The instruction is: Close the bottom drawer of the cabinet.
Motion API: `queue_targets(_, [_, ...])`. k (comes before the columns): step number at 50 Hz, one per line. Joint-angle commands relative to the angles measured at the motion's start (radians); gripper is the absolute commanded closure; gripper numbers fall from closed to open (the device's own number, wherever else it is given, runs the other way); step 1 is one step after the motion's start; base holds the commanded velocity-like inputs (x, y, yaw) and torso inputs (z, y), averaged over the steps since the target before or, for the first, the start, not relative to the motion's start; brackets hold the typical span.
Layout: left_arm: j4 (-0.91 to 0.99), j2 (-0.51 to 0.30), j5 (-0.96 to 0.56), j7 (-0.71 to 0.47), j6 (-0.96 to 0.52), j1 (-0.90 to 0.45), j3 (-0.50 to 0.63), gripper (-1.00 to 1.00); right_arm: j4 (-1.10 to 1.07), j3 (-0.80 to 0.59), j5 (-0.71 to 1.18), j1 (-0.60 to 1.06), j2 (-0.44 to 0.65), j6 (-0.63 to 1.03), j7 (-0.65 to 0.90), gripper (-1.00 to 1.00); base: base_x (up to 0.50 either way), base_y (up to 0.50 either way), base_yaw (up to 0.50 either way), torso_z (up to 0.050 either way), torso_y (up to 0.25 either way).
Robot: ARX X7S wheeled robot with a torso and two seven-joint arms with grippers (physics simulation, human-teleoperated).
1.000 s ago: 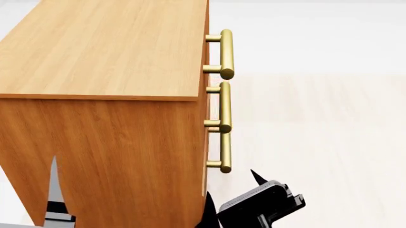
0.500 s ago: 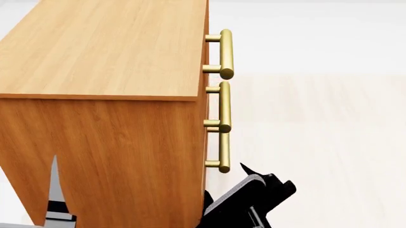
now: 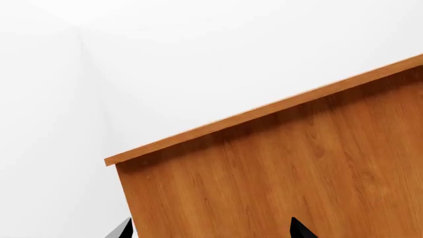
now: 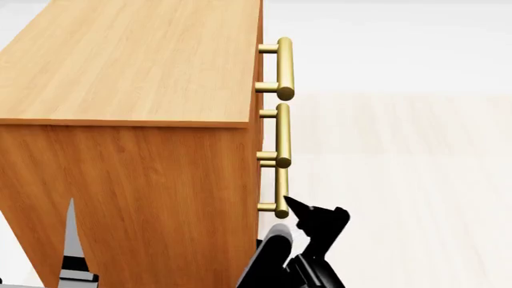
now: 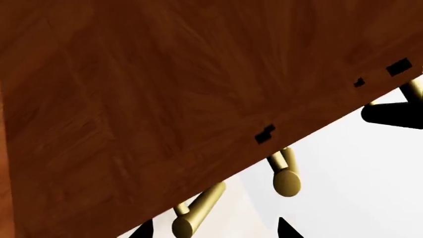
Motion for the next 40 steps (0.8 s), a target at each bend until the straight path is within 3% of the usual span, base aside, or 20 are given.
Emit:
queue_targets(1, [-0.001, 0.0, -0.003, -0.005, 0.001, 0.0, 0.002, -1.0, -0.039, -0.097, 0.019, 0.016, -0.042, -0.013, -0.047, -1.0, 0.01, 0.01, 0.01, 0.0, 0.0])
queue_targets(11, [-0.002, -0.003, -0.002, -0.009, 0.002, 0.001, 0.007, -1.0, 0.028, -0.056, 0.033, 0.009, -0.057, -0.034, 0.047, -1.0, 0.01, 0.01, 0.01, 0.0, 0.0])
queue_targets(19, [-0.016, -0.006, -0.004, -0.017, 0.015, 0.006, 0.001, -1.0, 0.095, 0.266, 0.402, -0.077, -0.14, -0.192, 0.233, -1.0, 0.0, 0.0, 0.01, 0.0, 0.0])
queue_targets(28, [0.007, -0.004, -0.002, -0.021, -0.001, 0.01, 0.007, -1.0, -0.081, 0.401, 0.532, -0.189, -0.123, -0.203, 0.291, -1.0, 0.0, 0.0, 0.0, 0.0, 0.0])
queue_targets(35, [0.051, 0.002, -0.003, -0.023, -0.027, 0.01, 0.009, -1.0, -0.349, 0.456, 0.534, -0.329, -0.088, -0.213, 0.348, -1.0, 0.0, 0.0, 0.0, 0.0, 0.0])
queue_targets(40, [0.113, 0.009, 0.004, -0.025, -0.068, 0.003, 0.01, -1.0, -0.622, 0.465, 0.535, -0.37, -0.068, -0.09, 0.378, -1.0, 0.0, 0.0, 0.0, 0.0, 0.0])
